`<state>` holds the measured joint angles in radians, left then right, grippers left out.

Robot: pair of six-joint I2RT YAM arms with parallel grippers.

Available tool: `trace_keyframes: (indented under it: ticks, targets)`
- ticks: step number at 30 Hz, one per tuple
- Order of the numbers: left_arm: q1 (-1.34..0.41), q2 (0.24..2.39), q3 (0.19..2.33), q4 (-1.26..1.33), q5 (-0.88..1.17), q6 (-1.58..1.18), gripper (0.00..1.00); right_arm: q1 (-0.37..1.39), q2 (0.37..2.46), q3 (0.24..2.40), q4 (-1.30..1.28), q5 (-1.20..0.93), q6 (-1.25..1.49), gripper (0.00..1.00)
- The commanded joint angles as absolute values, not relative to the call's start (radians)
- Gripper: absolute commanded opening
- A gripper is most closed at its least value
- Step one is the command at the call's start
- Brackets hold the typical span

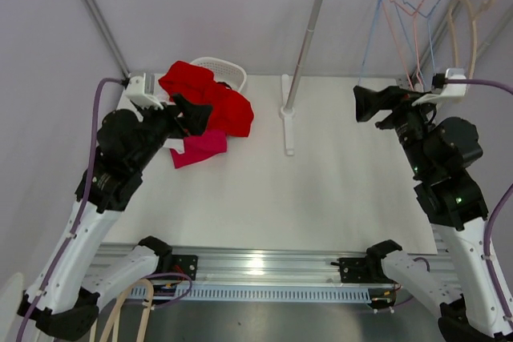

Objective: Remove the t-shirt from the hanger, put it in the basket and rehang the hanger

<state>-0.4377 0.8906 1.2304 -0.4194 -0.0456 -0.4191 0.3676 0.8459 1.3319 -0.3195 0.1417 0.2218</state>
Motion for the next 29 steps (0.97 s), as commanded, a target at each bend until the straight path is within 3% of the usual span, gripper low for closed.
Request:
trace_keyframes:
  ticks: [1, 14, 21, 29]
  targets:
    - [-0.454, 0.82, 1.105, -0.377, -0.043, -0.416, 1.0, 0.402, 0.789, 1.215, -0.377, 0.132, 0.308, 1.0]
    - [-0.463, 0.614, 0.751, -0.345, 0.018, -0.499, 1.0, 0.463, 0.657, 0.907, -0.426, 0.14, 0.426, 0.99]
    - [-0.468, 0.594, 0.678, -0.353, 0.005, -0.479, 0.99, 0.469, 0.585, 0.798, -0.399, 0.149, 0.416, 1.0]
    - [-0.469, 0.601, 0.687, -0.354, -0.026, -0.48, 0.99, 0.469, 0.594, 0.813, -0.379, 0.129, 0.402, 1.0]
